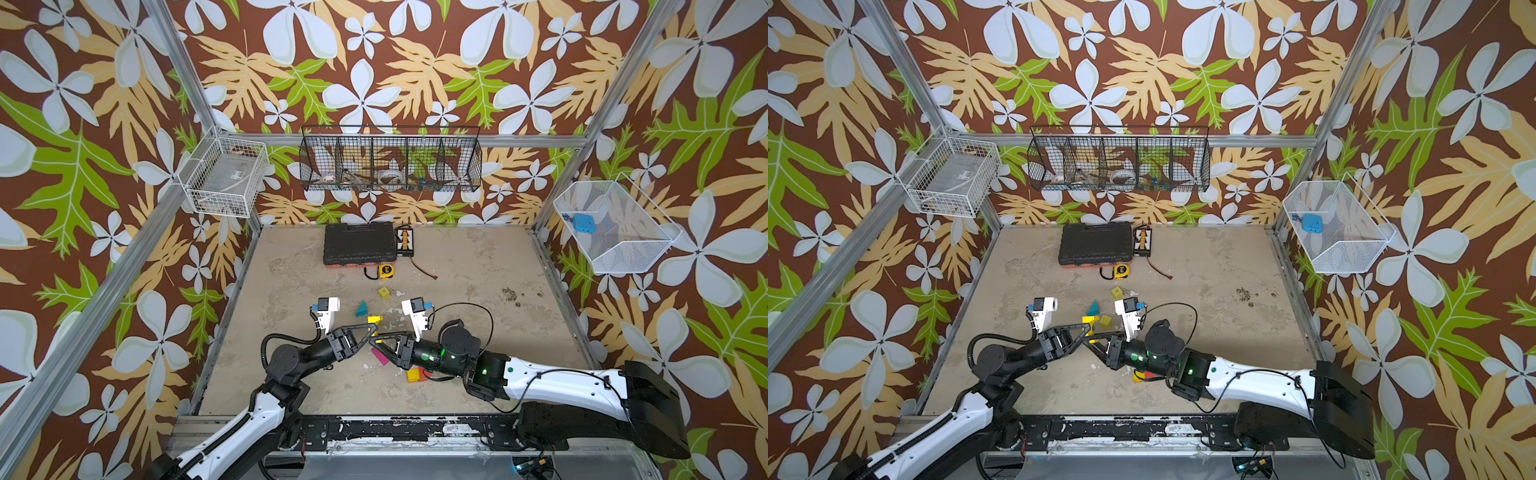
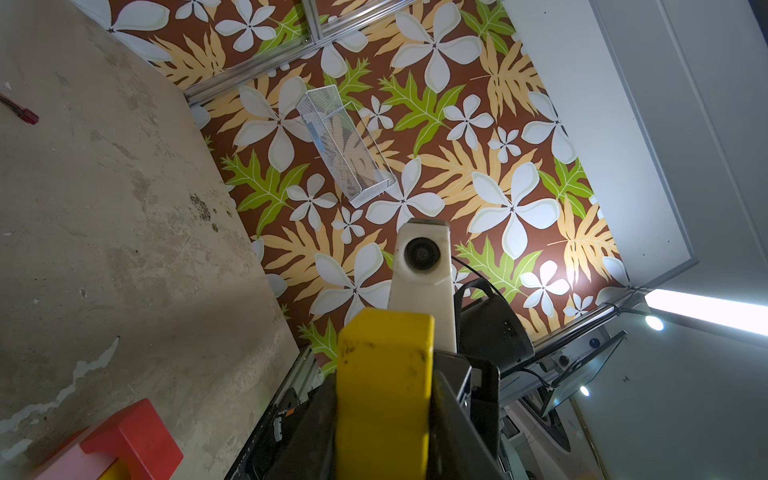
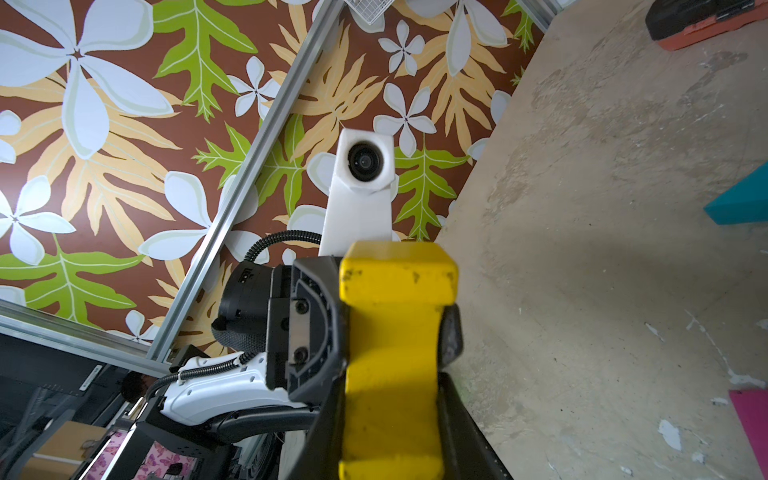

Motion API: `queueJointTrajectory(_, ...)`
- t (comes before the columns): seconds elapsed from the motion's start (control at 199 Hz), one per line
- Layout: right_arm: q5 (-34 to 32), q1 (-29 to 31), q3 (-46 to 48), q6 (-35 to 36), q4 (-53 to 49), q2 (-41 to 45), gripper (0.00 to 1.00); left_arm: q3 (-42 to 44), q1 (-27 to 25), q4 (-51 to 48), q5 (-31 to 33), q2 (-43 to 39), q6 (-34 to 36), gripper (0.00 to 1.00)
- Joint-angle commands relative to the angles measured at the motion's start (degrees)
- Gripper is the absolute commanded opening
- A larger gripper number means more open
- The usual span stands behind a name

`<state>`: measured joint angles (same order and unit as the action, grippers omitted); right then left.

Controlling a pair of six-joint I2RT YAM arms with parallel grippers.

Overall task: Build the wood block tower
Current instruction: 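Hold the arch up with the right gripper while the left gripper closes on its top, then open the right gripper and draw it back while the left gripper holds the arch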

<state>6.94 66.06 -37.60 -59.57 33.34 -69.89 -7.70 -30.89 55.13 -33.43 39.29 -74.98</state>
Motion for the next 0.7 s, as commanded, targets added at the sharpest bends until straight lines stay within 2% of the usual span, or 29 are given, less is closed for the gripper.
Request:
queueJointTrajectory(0.0,-0.5,0.0,-0.1,0.6,-1.5,-0.1,0.0,-0.8,-0.1,1.5,-1.3,-0.3,0.5,0.29)
queueJointTrajectory(0.12,-0.6,0.1,0.0,0.6,-1.9,0.0,0.01,-0.9,-0.1,0.1,-0.8,-0.7,1.0,0.23)
queueJointTrajectory(0.171,-0.5,0.0,0.0,0.7,-2.3,0.1,0.09,-1.1,-0.1,-0.7,-0.6,-0.9,1.4,0.19)
queueJointTrajectory(0.256,-0.7,0.0,-0.4,0.8,-3.3,0.2,0.3,-1.6,-0.1,-3.2,0.1,-1.3,2.2,0.14)
queueJointTrajectory(0.311,-1.5,-0.1,-0.7,1.2,-4.8,0.4,0.38,-2.3,-0.1,-6.5,1.0,-1.9,3.3,0.1)
queueJointTrajectory(0.447,-4.5,-0.2,-0.4,1.9,-8.8,2.2,0.63,-6.8,-0.1,-26.4,7.5,-4.1,10.3,0.0)
queueJointTrajectory(0.517,-6.3,-0.6,0.2,1.8,-11.7,3.6,0.75,-8.8,-0.1,-35.5,12.5,-4.8,12.7,0.0)
queueJointTrajectory(0.607,-8.4,-1.4,1.4,1.5,-15.1,5.9,0.82,-10.4,-0.1,-43.3,17.5,-4.7,14.2,0.0)
queueJointTrajectory(0.698,-11.1,-2.5,2.6,1.5,-19.1,9.4,0.85,-12.6,-0.9,-51.0,23.1,-3.3,15.2,0.0)
